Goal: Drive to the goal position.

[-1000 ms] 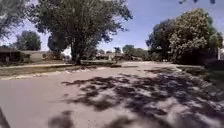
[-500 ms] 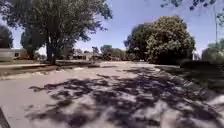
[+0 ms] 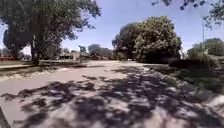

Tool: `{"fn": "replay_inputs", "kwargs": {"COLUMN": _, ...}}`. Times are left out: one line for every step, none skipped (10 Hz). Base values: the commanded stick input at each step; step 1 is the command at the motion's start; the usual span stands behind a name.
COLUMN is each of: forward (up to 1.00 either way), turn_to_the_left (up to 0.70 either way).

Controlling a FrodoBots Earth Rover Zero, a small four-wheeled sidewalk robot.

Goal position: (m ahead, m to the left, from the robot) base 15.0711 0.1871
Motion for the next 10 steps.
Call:
{"fn": "replay_inputs", "kwargs": {"forward": 0.70, "turn_to_the_left": 0.00}}
{"fn": "replay_inputs", "kwargs": {"forward": 0.70, "turn_to_the_left": 0.00}}
{"fn": "replay_inputs", "kwargs": {"forward": 0.70, "turn_to_the_left": 0.00}}
{"fn": "replay_inputs", "kwargs": {"forward": 0.70, "turn_to_the_left": -0.25}}
{"fn": "replay_inputs", "kwargs": {"forward": 0.70, "turn_to_the_left": -0.33}}
{"fn": "replay_inputs", "kwargs": {"forward": 0.70, "turn_to_the_left": -0.33}}
{"fn": "replay_inputs", "kwargs": {"forward": 0.70, "turn_to_the_left": -0.33}}
{"fn": "replay_inputs", "kwargs": {"forward": 0.70, "turn_to_the_left": -0.33}}
{"fn": "replay_inputs", "kwargs": {"forward": 0.70, "turn_to_the_left": -0.33}}
{"fn": "replay_inputs", "kwargs": {"forward": 0.70, "turn_to_the_left": -0.18}}
